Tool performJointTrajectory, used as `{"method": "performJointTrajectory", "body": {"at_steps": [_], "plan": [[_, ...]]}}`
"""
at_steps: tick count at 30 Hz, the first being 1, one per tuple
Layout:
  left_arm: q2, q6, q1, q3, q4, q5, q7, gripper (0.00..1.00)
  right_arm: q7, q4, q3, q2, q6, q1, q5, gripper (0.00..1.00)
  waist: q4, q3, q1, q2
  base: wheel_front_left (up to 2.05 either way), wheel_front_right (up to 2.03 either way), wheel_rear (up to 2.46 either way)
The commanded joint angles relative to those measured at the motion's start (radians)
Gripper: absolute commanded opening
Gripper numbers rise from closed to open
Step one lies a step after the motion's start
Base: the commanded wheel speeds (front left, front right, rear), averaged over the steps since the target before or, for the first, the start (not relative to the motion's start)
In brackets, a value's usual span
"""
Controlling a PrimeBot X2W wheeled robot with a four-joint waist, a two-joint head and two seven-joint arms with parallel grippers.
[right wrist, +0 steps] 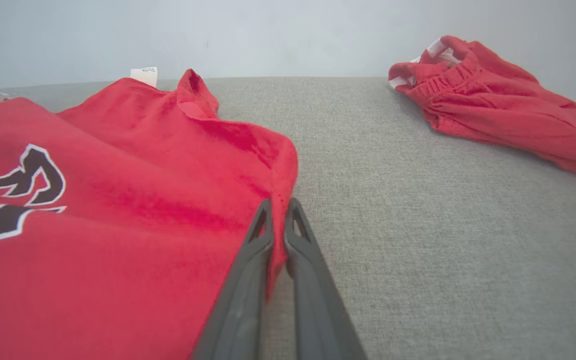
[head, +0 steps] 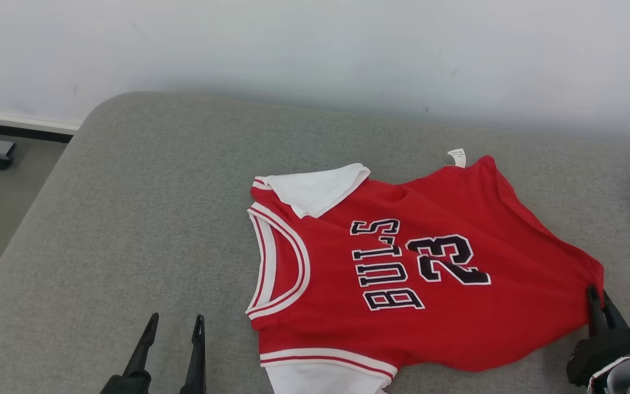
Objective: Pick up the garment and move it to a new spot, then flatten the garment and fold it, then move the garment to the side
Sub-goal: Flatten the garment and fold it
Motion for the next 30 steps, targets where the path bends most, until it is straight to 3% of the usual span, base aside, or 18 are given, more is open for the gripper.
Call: {"method": "performJointTrajectory", "body": {"at_steps": [1,7,13,17,20,22,30], "plan": [[-0.001,0.004,-0.003,-0.002,0.001,0.004,-0.003,1.0,0.004,-0.016,-0.005,0.001,-0.003,0.014,-0.002,0.0,-0.01,-0.006,-0.0001,-0.0001,0.0,0.0,0.0],[-0.001,0.001,0.009,-0.01,0.009,0.005,-0.003,1.0,0.059,-0.17,-0.026,0.025,-0.003,0.066,-0.03,0.0,-0.022,-0.029,-0.0001,-0.0001,0.0,0.0,0.0],[-0.001,-0.003,0.018,-0.028,0.016,-0.001,-0.003,1.0,0.146,-0.318,0.039,0.078,-0.003,0.066,-0.066,0.0,0.004,-0.045,-0.0001,-0.0001,0.0,0.0,0.0],[-0.001,-0.002,0.015,-0.037,0.019,-0.003,-0.003,1.0,0.18,-0.341,0.102,0.118,-0.003,0.041,-0.068,0.0,0.037,-0.048,-0.0001,-0.0001,0.0,0.0,0.0],[-0.001,-0.005,0.011,-0.043,0.024,-0.004,-0.003,1.0,0.188,-0.292,0.144,0.15,-0.003,0.019,-0.072,0.0,0.058,-0.049,-0.0001,-0.0001,0.0,0.0,0.0],[-0.001,-0.005,0.008,-0.048,0.026,-0.007,-0.003,1.0,0.175,-0.247,0.171,0.165,-0.003,0.0,-0.077,1.0,0.07,-0.05,-0.0001,-0.0001,0.0,0.0,0.0],[-0.001,0.006,0.025,-0.04,0.022,-0.006,-0.003,1.0,0.088,-0.134,0.239,0.163,-0.003,-0.033,-0.046,1.0,0.067,-0.056,-0.0001,-0.0001,0.0,0.0,0.0]]}}
